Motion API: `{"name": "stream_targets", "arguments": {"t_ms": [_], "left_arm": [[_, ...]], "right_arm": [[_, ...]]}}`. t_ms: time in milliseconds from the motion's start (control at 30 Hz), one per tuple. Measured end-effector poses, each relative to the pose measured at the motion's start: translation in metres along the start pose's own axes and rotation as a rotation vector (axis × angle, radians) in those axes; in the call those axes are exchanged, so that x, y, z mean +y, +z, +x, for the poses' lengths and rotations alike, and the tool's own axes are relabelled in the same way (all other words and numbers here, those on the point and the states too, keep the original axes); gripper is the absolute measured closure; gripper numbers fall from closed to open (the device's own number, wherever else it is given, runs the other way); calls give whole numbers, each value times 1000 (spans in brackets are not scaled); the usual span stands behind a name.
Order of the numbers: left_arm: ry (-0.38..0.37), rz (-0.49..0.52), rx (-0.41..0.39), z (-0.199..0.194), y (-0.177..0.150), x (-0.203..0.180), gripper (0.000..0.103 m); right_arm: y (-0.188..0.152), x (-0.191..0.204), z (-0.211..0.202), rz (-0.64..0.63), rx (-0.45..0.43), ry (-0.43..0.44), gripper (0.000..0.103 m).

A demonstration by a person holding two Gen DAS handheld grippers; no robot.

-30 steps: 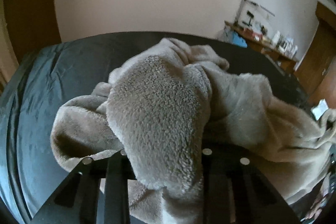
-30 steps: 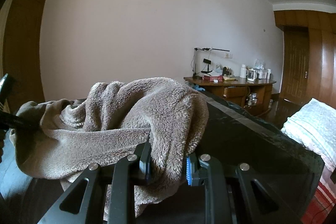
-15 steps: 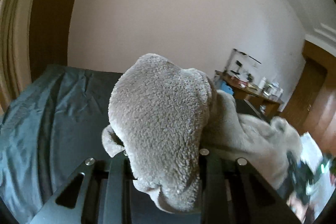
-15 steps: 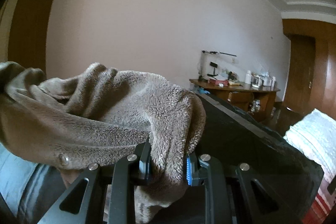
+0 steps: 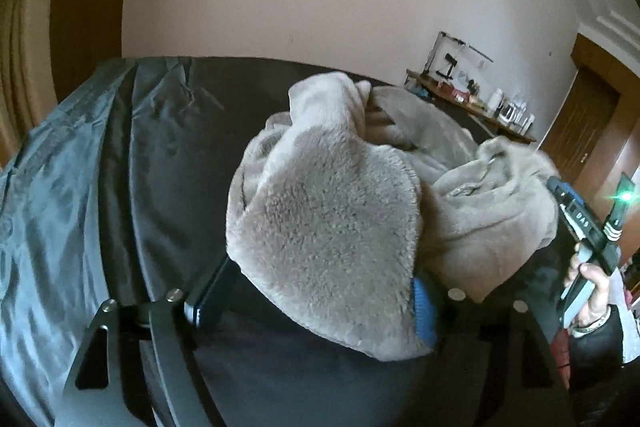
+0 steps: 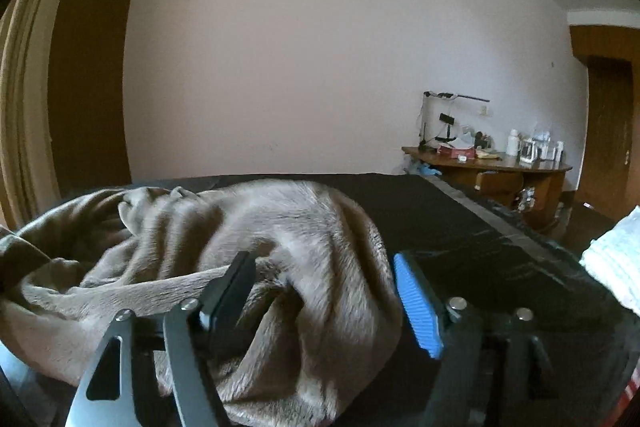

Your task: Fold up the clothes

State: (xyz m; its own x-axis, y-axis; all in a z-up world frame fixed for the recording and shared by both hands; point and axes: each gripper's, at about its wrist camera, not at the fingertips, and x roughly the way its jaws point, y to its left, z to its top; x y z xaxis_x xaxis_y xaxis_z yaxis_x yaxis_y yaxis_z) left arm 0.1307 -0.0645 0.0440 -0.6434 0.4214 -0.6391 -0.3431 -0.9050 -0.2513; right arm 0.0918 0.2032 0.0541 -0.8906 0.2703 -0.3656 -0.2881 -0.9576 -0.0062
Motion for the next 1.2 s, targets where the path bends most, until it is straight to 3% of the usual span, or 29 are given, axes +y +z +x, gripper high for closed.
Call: {"name": "stream_targets", "arguments": {"t_ms": [367,500,633,733,767,800,833,867,900,967,1067,1200], "left_arm": [[20,71,-24,20,22,0,21],[12,88,24,39,26,9,21],[-1,121,76,55,21,10,20],[-17,81,113,67,19,17,20],[-28,58,124,71,18,21,20],[-40,34,135,75,18,24,22],[-51,16,146,78,17,26,28],[-61,7,156,81,17,27,48],[-71,-2,163,83,18,28,59],[-71,-8,152,80,21,25,67],[-50,4,97,66,28,19,70],[-35,10,-43,27,46,12,70]], "right_arm": [[10,-23,39,72,123,137,30],[12,-30,64,125,194,198,30],[9,-36,92,205,309,323,30],[0,-36,108,231,372,378,30],[-2,-33,110,227,379,393,31],[-4,-30,111,222,384,404,43],[-4,-28,108,211,375,400,58],[-3,-26,102,195,356,384,61],[-1,-23,97,179,337,367,67],[3,-18,85,148,298,333,74],[11,-10,66,88,222,269,78],[37,13,21,-49,15,123,78]]}}
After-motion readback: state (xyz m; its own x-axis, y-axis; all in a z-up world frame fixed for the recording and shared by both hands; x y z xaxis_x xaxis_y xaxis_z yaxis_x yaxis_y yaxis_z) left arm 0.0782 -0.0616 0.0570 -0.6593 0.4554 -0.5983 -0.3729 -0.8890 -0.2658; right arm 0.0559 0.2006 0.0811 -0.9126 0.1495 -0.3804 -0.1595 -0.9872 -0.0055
